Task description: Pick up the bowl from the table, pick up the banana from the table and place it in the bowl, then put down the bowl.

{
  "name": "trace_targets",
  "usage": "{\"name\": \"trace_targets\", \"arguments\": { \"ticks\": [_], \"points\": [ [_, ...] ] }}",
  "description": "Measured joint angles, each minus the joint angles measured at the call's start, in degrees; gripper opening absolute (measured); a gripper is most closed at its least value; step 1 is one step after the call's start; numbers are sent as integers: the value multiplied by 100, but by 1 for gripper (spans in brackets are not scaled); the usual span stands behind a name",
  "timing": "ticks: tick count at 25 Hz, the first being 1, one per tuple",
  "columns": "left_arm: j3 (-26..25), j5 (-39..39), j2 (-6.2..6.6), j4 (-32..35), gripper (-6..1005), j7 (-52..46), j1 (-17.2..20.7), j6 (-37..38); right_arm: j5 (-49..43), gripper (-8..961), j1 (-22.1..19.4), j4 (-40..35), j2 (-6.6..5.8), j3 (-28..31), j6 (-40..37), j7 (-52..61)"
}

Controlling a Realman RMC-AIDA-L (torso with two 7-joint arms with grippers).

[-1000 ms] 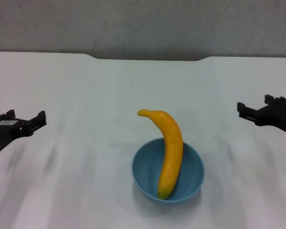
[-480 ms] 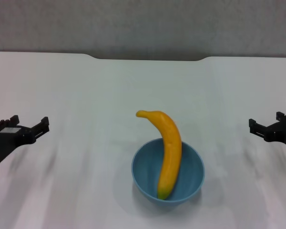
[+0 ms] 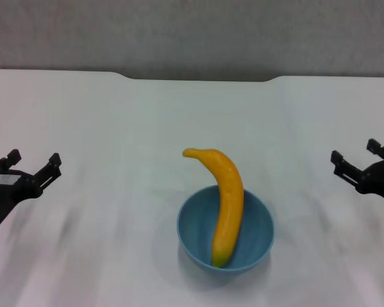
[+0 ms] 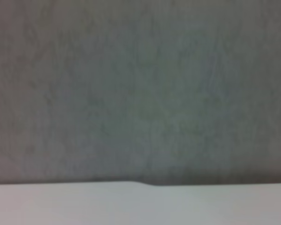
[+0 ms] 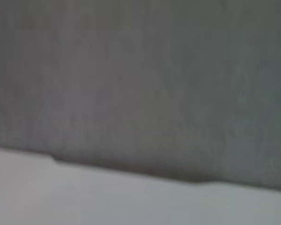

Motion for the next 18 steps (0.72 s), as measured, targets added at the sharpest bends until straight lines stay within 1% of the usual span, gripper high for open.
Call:
{"name": "trace_targets", "arguments": {
  "ticks": [1,2,5,9,18],
  "points": [
    [0,-104,0,171,903,59,-67,-131,321,879,57,-325,-1,-11,421,-242],
    [-30,-215,0,461,903,84,-194,-325,755,879,189,-874,-2,-26,1071,-481],
    [-56,-395,0,824,903,91,-351,-560,1337,879,329,-1457,0,-26,1615,-505],
    [-21,-593,0,996,903,113,-417,-762,1592,880,395,-1702,-1,-33,1857,-507],
    [20,-647,-41,1153,903,441,-479,-837,1634,880,539,-1826,24,-264,1747,-726]
  ]
}}
